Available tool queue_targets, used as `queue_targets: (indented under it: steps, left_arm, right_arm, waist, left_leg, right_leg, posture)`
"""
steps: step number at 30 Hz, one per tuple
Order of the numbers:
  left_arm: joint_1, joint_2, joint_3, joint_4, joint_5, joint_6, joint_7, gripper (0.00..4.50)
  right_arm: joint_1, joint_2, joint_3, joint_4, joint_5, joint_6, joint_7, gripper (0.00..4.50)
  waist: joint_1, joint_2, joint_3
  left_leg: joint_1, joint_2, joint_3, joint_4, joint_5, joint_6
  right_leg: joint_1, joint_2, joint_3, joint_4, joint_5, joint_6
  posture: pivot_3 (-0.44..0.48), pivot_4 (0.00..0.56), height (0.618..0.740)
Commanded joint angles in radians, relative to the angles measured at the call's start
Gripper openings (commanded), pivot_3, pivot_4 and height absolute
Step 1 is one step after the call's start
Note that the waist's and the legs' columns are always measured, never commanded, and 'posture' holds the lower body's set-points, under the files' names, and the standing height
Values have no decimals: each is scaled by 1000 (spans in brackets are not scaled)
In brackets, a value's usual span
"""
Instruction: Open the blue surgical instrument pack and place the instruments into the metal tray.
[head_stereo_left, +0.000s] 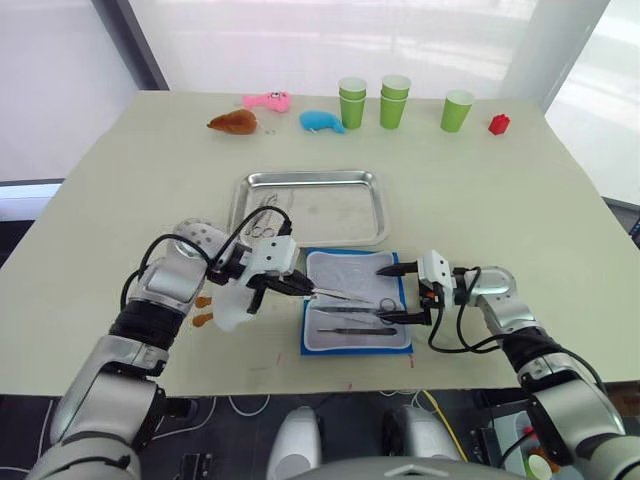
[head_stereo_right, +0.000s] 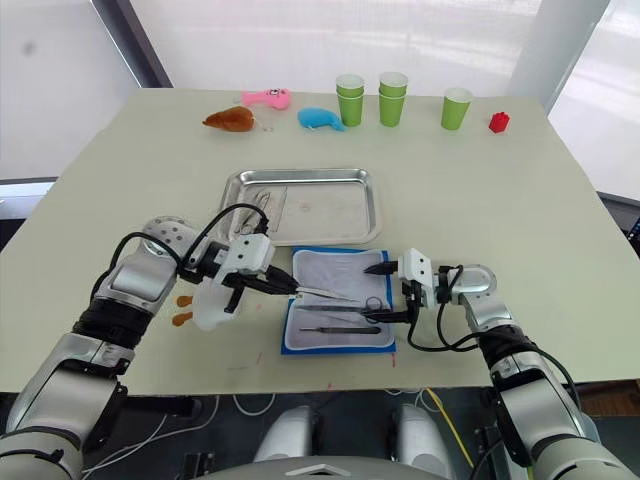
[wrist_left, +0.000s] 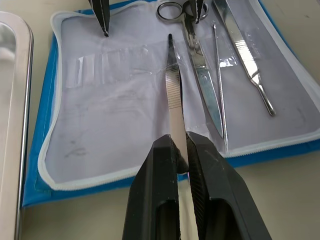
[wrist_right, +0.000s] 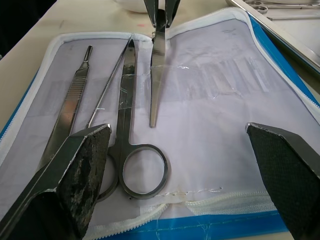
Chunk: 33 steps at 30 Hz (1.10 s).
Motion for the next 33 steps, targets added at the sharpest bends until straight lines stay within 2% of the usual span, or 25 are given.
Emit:
queue_targets:
  steps: [1,19,25,28,33]
  left_arm:
    - [5,35,42,-65,-51,-1,-36,34]
    - [81,200,111,-167,-120,49,-73,34]
    - [78,262,146,-140,-151,50,-76,34]
    - [36,228,195,-132,-205,174,0,34]
    - [-10,102,262,-150,-193,324,274,34]
  right_arm:
    - [89,-18,65,145,-109,49,-4,4500]
    - [87,-18,65,150,-109,47,0,4500]
    - [92,-16,65,147,-108,47,-3,4500]
    - [90,-14,65,149,-108,46,-4,4500]
    - [85,-12,62,153,-109,45,-5,4500]
  waist:
    - [0,0,0]
    - [2,0,0]
    - [3,0,0]
    - [5,0,0]
    - [7,-1,0]
  left_leg:
    - [0,0,0,0,0,0]
    - [0,0,0,0,0,0]
    - [1,0,0,0,0,0]
    - [1,0,0,1,0,0]
    - [1,0,0,3,0,0]
  right_leg:
    - [0,0,0,0,0,0]
    - [0,0,0,0,0,0]
    - [0,0,1,1,-1,1]
    - [0,0,0,2,-1,1]
    - [0,0,1,4,-2,3]
  posture:
    - [0,150,740]
    - [0,150,740]
    - [0,150,740]
    - [0,150,740]
    - [0,150,740]
